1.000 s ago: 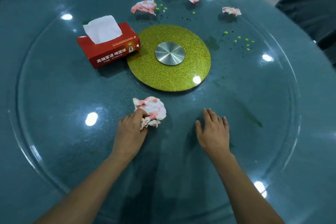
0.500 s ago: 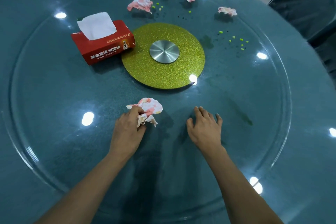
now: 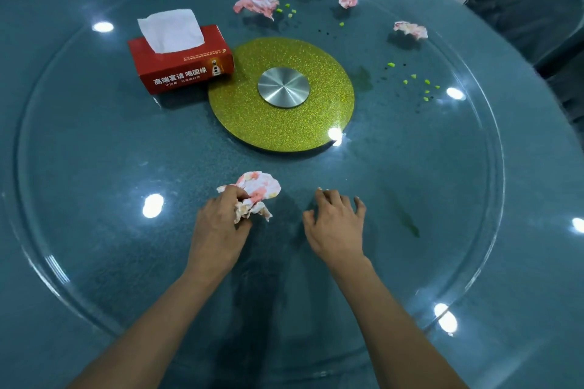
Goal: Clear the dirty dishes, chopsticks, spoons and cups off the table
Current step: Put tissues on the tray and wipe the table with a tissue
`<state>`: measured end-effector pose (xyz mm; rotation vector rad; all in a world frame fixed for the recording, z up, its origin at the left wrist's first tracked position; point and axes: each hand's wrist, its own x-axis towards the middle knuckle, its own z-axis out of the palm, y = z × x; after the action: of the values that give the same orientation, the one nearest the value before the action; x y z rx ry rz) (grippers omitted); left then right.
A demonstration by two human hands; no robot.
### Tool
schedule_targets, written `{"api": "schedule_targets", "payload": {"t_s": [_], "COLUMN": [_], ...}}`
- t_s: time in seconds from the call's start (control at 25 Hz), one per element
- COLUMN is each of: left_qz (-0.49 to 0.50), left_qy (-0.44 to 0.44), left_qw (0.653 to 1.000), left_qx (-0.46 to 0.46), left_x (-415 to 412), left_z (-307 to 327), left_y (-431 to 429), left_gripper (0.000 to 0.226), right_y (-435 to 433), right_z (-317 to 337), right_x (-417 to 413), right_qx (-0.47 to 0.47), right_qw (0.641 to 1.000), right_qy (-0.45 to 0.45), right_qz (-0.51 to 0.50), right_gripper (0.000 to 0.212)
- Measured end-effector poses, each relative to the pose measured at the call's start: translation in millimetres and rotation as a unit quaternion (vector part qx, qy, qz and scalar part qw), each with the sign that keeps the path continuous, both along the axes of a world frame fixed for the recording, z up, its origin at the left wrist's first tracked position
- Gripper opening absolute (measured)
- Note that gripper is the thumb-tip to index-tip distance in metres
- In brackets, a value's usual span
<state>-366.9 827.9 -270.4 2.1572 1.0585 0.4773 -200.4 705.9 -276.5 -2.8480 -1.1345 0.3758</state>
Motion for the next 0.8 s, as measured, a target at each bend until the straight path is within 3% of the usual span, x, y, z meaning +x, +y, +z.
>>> {"api": "schedule_targets", "payload": {"t_s": [0.48, 0.8], "left_qz": [0.0, -0.021], "left_qy": [0.013, -0.003], "left_qw": [1.0, 0.999], "left_qx": [0.009, 0.024], "left_x": [-6.9, -10.0], "left_z": [8.4, 15.9], "left_y": [-2.6, -13.6], "left_gripper": [0.036, 0.033], "right_y": [7.5, -70.5], "right_z": [-0.4, -13.5], "right_x": [-16.5, 28.6], "right_qx": [0.043, 0.064], "right_qw": [0.995, 0.994], "right_qy": [0.044, 0.0], "right_qz": [0.075, -0.094], "right_gripper": [0.05, 0.057]}}
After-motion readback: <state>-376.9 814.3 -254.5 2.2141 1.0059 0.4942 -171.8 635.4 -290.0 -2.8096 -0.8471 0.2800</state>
